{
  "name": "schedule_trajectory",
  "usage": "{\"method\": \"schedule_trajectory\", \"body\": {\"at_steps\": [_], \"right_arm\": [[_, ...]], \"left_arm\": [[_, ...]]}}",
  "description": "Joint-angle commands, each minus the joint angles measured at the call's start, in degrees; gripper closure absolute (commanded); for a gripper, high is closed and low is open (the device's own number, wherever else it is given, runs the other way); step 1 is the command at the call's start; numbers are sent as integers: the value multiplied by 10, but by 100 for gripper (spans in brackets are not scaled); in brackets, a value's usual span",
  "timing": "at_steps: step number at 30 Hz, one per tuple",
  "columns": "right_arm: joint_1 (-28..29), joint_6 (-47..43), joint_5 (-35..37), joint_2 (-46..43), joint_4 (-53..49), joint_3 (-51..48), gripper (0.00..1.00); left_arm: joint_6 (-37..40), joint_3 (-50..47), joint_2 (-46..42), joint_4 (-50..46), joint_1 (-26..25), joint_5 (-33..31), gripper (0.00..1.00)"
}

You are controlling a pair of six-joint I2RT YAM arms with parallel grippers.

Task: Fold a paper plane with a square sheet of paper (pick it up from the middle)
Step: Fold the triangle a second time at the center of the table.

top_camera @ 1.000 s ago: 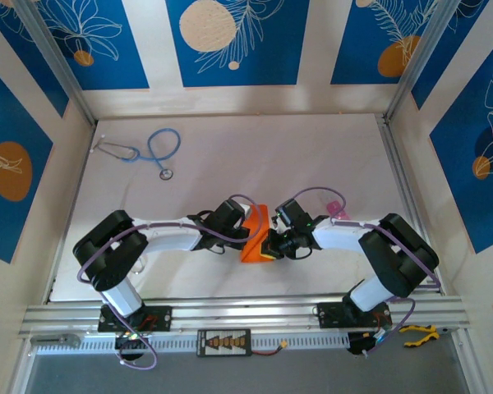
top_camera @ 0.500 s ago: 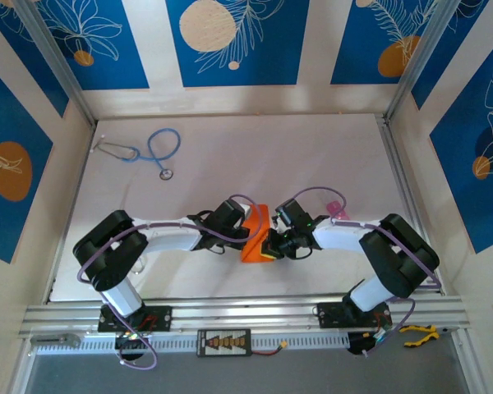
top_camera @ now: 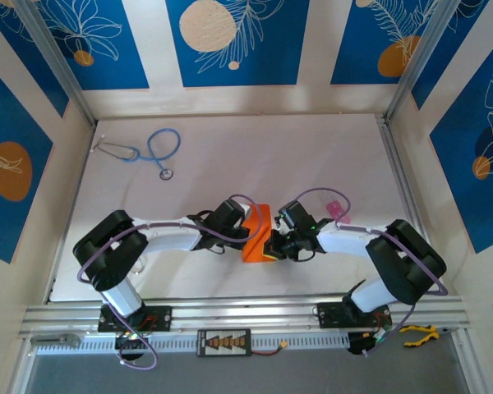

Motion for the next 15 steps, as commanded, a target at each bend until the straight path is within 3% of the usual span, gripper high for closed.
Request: {"method": "schedule_trajectory", "body": {"at_steps": [1,8,15], "right_arm": [[1,4,-16,-16,22,-8,100],[1,-1,-24,1,25,-7,100],[-6,0,19,26,-38,-4,100]], "left_arm": [[2,3,3,-3,7,6,100],[0,3,4,0,7,8,100],[0,3,3,0,7,7,100]]}}
